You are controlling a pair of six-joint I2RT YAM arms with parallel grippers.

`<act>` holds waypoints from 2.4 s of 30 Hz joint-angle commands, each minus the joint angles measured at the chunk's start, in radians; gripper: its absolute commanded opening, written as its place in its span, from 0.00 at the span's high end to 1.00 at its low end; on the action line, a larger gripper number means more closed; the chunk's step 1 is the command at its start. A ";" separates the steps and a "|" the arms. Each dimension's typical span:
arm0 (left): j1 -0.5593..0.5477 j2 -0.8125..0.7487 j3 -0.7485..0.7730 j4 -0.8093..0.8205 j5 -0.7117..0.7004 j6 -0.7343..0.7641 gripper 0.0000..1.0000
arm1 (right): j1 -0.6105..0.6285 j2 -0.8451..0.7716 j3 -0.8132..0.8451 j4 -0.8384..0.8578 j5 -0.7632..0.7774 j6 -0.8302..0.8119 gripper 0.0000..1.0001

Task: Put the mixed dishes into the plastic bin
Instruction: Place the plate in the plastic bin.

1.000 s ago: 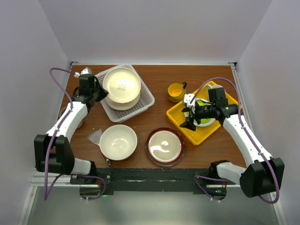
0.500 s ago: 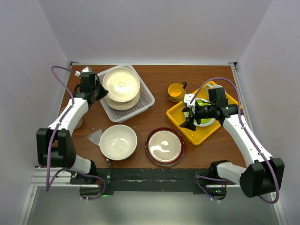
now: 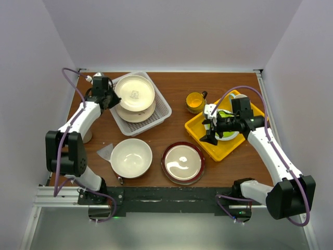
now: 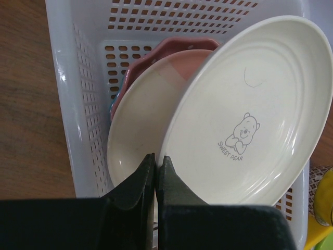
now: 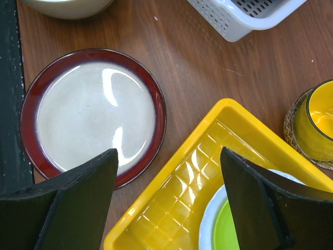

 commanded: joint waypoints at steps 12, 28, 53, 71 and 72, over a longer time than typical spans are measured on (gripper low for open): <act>0.027 0.117 0.104 0.005 -0.028 0.074 0.96 | -0.004 -0.015 0.001 0.023 -0.013 -0.011 0.17; 0.058 0.068 0.125 -0.015 0.016 0.111 0.54 | -0.016 -0.025 0.001 0.021 -0.014 -0.008 0.16; 0.058 -0.650 -0.364 0.184 0.608 0.370 0.08 | -0.034 -0.208 -0.041 -0.149 -0.029 -0.123 0.02; 0.057 -0.788 -0.567 0.295 0.728 0.404 0.02 | -0.033 -0.202 -0.087 -0.130 -0.106 -0.106 0.02; 0.057 -0.788 -0.563 0.295 0.731 0.405 0.02 | -0.031 -0.196 -0.087 -0.134 -0.108 -0.121 0.02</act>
